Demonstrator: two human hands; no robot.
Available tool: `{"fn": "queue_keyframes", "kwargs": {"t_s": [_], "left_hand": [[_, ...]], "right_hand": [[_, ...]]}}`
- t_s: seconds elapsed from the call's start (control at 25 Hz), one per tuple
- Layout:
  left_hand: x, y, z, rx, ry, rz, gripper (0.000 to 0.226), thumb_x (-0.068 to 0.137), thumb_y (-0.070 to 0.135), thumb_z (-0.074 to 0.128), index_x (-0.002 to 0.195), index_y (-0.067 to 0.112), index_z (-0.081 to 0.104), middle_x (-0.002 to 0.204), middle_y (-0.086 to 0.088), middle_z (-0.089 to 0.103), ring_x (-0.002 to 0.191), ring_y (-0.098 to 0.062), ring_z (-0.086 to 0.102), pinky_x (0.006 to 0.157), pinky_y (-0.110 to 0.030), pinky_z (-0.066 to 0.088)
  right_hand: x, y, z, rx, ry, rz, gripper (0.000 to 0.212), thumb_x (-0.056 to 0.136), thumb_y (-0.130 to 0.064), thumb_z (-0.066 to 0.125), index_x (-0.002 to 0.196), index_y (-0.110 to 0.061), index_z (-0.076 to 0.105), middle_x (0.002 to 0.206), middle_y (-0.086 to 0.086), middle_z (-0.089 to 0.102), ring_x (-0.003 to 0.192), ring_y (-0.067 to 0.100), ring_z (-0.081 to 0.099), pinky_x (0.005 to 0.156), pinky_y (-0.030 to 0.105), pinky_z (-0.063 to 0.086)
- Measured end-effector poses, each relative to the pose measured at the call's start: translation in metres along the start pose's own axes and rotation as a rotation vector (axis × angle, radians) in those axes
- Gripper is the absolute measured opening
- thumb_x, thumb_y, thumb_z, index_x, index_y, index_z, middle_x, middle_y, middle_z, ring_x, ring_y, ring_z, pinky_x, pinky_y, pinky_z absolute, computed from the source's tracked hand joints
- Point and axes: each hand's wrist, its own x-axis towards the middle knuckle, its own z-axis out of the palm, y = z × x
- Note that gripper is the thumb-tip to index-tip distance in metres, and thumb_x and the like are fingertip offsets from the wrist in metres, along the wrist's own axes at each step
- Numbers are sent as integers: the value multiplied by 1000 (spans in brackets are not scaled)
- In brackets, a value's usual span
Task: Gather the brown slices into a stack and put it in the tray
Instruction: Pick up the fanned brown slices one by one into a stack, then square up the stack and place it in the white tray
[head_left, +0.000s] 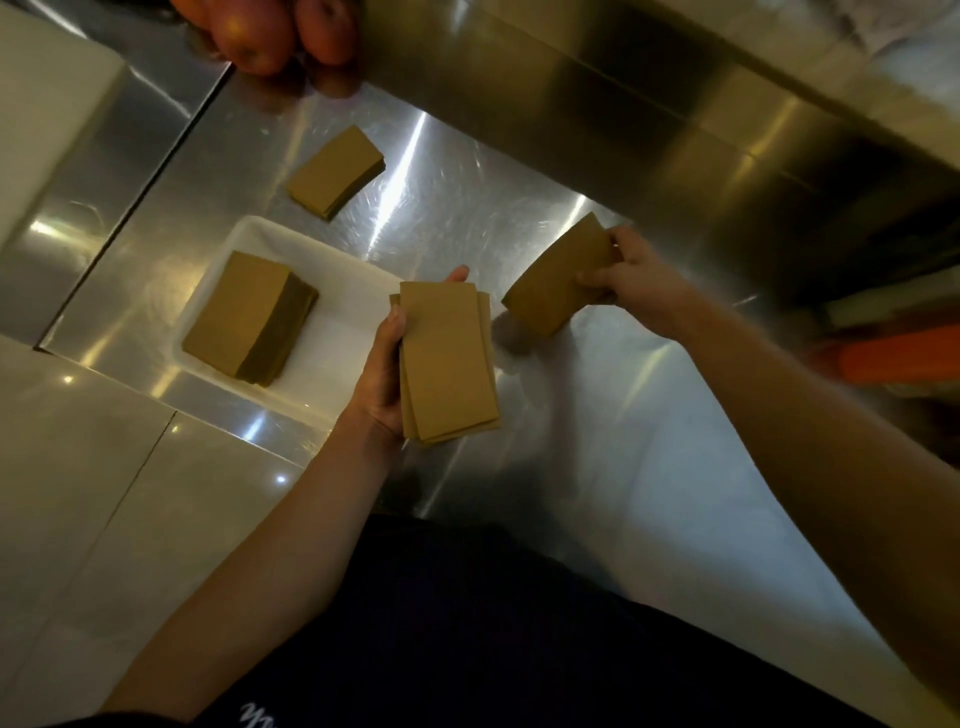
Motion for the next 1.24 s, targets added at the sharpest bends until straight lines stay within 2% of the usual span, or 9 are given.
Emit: {"fn": "queue_keyframes", "kwargs": {"t_s": [0.24, 0.44, 0.56, 0.68, 0.76, 0.84, 0.92, 1.08, 1.24], "left_hand": [[-8, 8, 10, 48, -12, -25, 104, 65, 54, 84, 151, 25, 34, 125, -10, 58, 100, -23, 67, 82, -42, 59], [-14, 14, 13, 78, -35, -29, 105, 57, 53, 89, 146, 22, 40, 122, -11, 67, 96, -25, 70, 78, -44, 60], [-22, 23, 10, 97, -20, -111, 126, 45, 54, 93, 152, 20, 33, 134, -16, 59, 103, -35, 66, 77, -49, 61], [-28, 32, 2, 102, 37, -171, 142, 33, 54, 96, 154, 17, 30, 139, -18, 50, 102, -35, 62, 75, -49, 62], [-33, 40, -7, 101, 53, -182, 135, 32, 53, 97, 148, 15, 38, 127, -17, 60, 94, -33, 69, 71, -48, 62], [-38, 48, -12, 120, 64, -208, 130, 34, 55, 96, 145, 17, 41, 121, -16, 64, 91, -32, 72, 71, -48, 61], [-42, 55, -17, 157, 88, -239, 127, 34, 58, 95, 144, 17, 45, 122, -15, 66, 94, -32, 72, 75, -48, 61], [-49, 62, -19, 203, 110, -229, 109, 37, 57, 95, 131, 18, 55, 111, -13, 74, 93, -30, 73, 73, -46, 60], [-58, 63, -17, 210, 70, -189, 105, 39, 58, 94, 131, 26, 55, 130, -15, 62, 105, -32, 64, 85, -53, 53]], "right_hand": [[-100, -39, -24, 176, -48, -159, 49, 88, -10, 64, 132, -21, 43, 131, 5, 49, 117, 25, 54, 91, 42, 53], [-150, -76, 10, 196, -182, -199, 50, 85, -10, 65, 129, -23, 44, 128, 5, 49, 113, 24, 57, 80, 31, 57], [-159, -89, 46, 75, -199, -197, 46, 86, -9, 66, 122, -29, 45, 123, -1, 48, 106, 22, 57, 73, 24, 57], [-157, -95, 79, -138, -161, -235, 48, 87, -15, 67, 125, -31, 42, 125, -4, 47, 102, 16, 55, 67, 16, 55], [-154, -95, 100, -216, -124, -257, 50, 88, -18, 66, 130, -30, 41, 129, -4, 45, 103, 14, 53, 65, 13, 49], [-151, -93, 117, -294, -88, -275, 54, 89, -21, 65, 137, -29, 40, 135, -4, 45, 107, 12, 48, 71, 12, 41], [-149, -90, 130, -351, -41, -274, 58, 89, -23, 65, 140, -29, 40, 139, -2, 44, 110, 12, 46, 79, 17, 41], [-155, -84, 153, -267, 98, -268, 64, 85, -23, 69, 142, -28, 41, 138, 0, 45, 116, 13, 46, 92, 27, 44], [-162, -75, 172, -188, 245, -236, 76, 78, -40, 75, 143, -26, 36, 137, -3, 48, 115, 9, 48, 93, 28, 45]]}}
